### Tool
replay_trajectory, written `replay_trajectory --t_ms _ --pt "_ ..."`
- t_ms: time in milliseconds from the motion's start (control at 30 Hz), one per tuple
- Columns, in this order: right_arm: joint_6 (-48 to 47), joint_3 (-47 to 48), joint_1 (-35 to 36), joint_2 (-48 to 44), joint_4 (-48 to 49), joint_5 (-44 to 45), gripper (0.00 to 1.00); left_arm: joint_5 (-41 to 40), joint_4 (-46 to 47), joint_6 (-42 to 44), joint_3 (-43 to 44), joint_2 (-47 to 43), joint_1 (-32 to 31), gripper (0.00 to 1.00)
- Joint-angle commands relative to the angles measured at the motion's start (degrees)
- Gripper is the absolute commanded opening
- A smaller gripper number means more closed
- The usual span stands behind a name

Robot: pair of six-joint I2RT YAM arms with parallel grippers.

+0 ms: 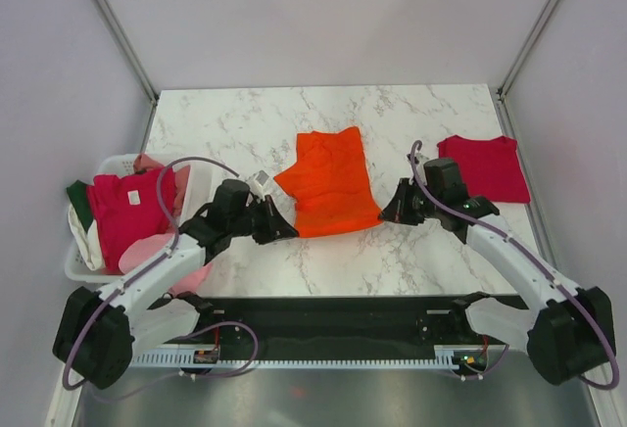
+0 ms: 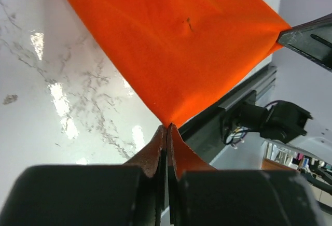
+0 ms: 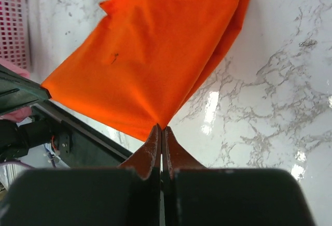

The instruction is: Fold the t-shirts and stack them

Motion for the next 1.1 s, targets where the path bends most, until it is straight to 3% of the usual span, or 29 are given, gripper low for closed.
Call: replay_trajectory --t_ms 0,100,200,567,700,800,833,867,900,933,967,1000,1033,1067 --pt "0.8 1.7 0.2 -6.4 -5.4 1.0 0.0 3.7 -4.0 -4.4 -0.3 -6.1 0.0 0.02" --pt "0.5 4.9 0.2 -8.4 -8.6 3.0 0.0 2.5 -8.3 -4.6 2.9 -9.9 0.0 0.02" --pt "-0.5 11.3 0.2 -5.6 -9.9 5.7 0.0 1.7 -10.5 -3.4 8.2 -8.1 0.5 0.02" --pt "-3.1 29.4 -1.6 17.5 -7.0 11.6 0.0 2.3 -10.6 1.6 27.0 14.2 8.7 0.02" --pt "-2.5 39.0 -3.4 27.4 -4.9 12.4 0.0 3.8 -10.6 3.3 35.8 28.6 12.6 0.02" --pt "-1.7 46.6 -4.6 38.0 -3.8 12.8 0.0 5.7 -10.9 4.7 47.0 38.7 14.8 0.02" --pt "-1.3 48.6 -4.9 44.0 -2.6 12.4 0.0 5.9 -11.2 4.6 54.0 46.7 15.2 0.02" --pt "-1.0 50.6 -5.2 47.2 -1.9 12.4 0.04 6.4 -11.9 4.2 57.7 50.6 15.9 0.02" --pt "-0.7 55.2 -5.7 50.1 -1.9 12.5 0.17 8.8 -12.0 4.1 61.6 54.5 16.1 0.19" --pt "-0.4 56.8 -5.9 55.0 -1.0 13.8 0.22 9.5 -12.6 4.3 69.5 62.4 16.2 0.35" --pt "0.1 57.9 -6.0 56.4 0.1 14.7 0.56 9.5 -13.6 4.3 73.5 65.5 16.3 0.5" --pt "0.4 57.7 -6.3 57.1 1.6 16.0 0.79 9.7 -15.3 4.6 76.7 68.5 16.3 0.99" --pt "0.1 56.9 -6.3 57.1 4.9 16.5 0.94 9.8 -15.8 4.9 81.1 71.4 16.3 1.0" --pt "-1.1 56.3 -6.4 56.8 5.9 16.4 0.98 9.9 -16.1 5.8 81.8 71.7 16.3 1.0"
